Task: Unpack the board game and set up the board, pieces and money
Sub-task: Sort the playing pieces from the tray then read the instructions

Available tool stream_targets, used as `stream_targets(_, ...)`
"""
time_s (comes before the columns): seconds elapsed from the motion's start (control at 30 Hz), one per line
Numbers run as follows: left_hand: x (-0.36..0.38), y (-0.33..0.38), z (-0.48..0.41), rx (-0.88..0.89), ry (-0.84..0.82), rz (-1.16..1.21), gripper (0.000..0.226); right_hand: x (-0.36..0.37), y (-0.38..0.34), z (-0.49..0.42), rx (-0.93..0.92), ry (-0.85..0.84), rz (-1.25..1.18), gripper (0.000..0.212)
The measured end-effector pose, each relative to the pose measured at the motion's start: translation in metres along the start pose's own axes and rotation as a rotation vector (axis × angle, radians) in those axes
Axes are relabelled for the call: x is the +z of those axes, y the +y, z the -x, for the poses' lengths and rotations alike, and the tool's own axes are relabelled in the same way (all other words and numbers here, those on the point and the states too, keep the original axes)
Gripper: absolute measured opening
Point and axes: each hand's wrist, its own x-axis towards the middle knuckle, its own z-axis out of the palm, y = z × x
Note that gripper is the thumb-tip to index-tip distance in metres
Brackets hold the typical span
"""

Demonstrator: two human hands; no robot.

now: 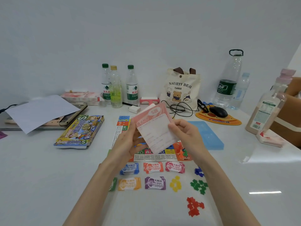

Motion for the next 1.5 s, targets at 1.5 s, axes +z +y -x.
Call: stream_targets(1.5,-0.018,0.003,0.001,0.247,0.396,0.223,0.015,0.011,-0.003,0.012,-0.288,-0.114,0.688,0.04)
